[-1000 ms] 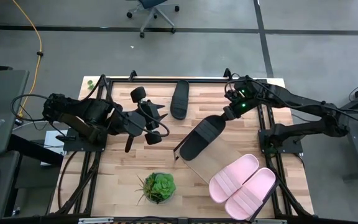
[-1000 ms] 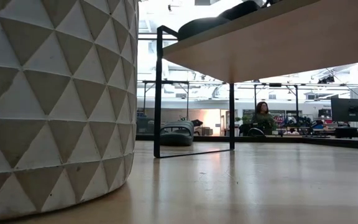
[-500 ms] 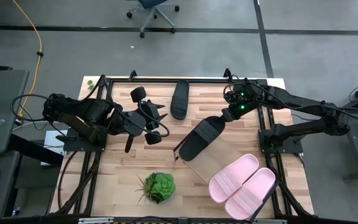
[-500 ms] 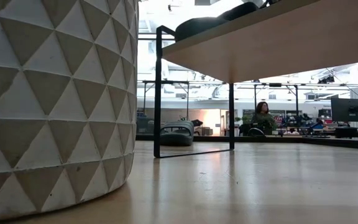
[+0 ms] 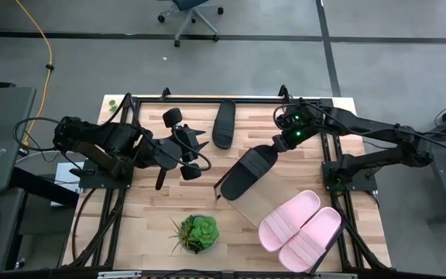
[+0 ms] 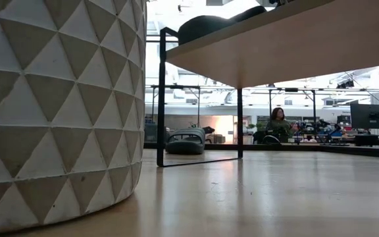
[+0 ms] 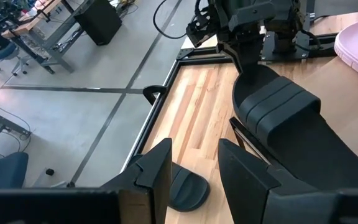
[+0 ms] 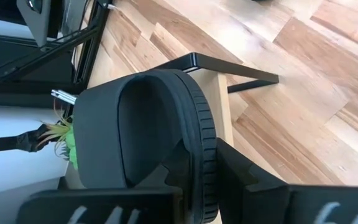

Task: Pick and place slides into the shelf
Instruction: Put the left black slides on the shelf

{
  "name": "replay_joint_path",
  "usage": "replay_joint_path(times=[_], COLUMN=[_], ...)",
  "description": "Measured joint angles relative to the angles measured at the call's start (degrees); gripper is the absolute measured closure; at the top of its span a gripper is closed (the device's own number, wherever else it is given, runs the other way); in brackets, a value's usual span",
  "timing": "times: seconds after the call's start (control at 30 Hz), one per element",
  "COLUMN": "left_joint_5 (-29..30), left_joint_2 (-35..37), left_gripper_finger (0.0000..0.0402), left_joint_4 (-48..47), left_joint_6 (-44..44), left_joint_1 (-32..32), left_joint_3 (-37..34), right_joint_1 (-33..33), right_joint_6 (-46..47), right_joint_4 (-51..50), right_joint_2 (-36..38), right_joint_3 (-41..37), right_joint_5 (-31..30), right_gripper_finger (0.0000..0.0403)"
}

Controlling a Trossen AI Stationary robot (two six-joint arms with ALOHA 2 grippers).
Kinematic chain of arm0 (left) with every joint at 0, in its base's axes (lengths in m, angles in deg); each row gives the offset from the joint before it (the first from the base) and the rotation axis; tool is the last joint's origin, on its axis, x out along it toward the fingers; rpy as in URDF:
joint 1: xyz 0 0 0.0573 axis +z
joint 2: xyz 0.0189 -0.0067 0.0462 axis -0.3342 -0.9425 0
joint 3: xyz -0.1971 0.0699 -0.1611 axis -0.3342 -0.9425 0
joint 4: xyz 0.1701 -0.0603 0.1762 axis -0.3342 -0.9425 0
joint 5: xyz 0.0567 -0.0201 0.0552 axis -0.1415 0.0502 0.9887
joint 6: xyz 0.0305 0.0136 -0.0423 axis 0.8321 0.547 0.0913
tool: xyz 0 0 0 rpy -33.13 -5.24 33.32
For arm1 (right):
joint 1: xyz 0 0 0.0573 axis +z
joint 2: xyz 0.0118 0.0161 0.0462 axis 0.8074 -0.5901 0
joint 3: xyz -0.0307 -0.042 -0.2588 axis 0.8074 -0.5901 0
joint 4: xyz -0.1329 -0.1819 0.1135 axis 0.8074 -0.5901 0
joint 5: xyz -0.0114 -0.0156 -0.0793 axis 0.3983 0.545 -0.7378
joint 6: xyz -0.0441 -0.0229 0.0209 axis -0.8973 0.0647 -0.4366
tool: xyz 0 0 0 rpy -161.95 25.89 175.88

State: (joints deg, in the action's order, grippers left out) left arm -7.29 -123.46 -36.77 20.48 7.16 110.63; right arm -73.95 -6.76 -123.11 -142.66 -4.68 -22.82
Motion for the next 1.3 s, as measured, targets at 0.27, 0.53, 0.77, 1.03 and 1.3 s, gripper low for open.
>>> replay_joint_path(times=[0.27,0.53,0.77,1.03,1.3], left_joint_5=[-0.06,-0.02,-0.02,-0.02,-0.02], left_joint_2=[0.00,0.00,0.00,0.00,0.00], left_gripper_finger=[0.0284,0.0284,0.0284,0.0284,0.0284], left_joint_4=[-0.23,-0.24,-0.24,-0.22,-0.22], left_joint_6=[0.00,0.48,0.59,0.59,1.05], left_joint_1=[0.01,0.00,0.02,0.00,0.00], left_joint_3=[0.00,0.00,0.00,0.00,0.00], right_joint_1=[0.01,0.01,0.01,0.01,0.01], right_joint_6=[-0.13,0.02,-0.13,-0.09,-0.14], right_joint_4=[-0.34,-0.69,1.47,1.36,1.66], right_joint_2=[-0.56,-1.83,-3.53,-3.56,-3.56], right_joint_3=[0.00,0.00,0.00,0.00,-0.02], right_joint_5=[0.10,-0.12,0.25,0.39,0.56], right_gripper_finger=[0.0373,0.0373,0.0373,0.0373,0.0360])
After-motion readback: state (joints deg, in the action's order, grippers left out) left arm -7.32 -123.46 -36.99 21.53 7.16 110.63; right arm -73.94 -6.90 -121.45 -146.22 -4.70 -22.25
